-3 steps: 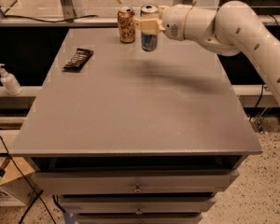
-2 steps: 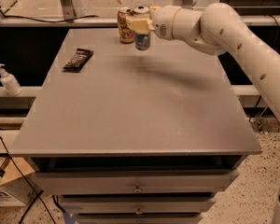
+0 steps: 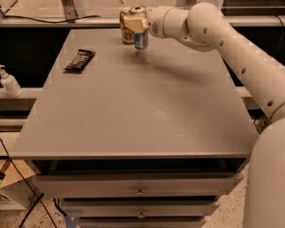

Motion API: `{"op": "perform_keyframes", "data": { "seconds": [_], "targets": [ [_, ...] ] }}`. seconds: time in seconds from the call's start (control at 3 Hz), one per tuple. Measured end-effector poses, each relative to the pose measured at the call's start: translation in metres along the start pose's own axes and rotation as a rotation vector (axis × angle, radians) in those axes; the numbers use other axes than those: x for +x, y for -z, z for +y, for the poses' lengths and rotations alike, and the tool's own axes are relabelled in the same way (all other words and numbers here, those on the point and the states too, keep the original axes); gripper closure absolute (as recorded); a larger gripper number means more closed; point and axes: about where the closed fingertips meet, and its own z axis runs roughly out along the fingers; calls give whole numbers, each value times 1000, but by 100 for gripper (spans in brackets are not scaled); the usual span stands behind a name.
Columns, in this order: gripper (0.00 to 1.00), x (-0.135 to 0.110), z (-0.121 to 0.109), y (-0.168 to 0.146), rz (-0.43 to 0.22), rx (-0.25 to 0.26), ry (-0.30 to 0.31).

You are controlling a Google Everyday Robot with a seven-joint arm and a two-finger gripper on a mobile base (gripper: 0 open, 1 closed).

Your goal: Move redbull can near orange can

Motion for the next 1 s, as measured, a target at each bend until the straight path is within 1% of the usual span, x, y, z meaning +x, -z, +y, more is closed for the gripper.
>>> {"op": "perform_keyframes", "data": {
  "seconds": [0.33, 1.0],
  "targets": [
    [84, 11, -16, -9, 31, 36, -25],
    [38, 27, -36, -13, 58, 79, -77]
  ]
}}
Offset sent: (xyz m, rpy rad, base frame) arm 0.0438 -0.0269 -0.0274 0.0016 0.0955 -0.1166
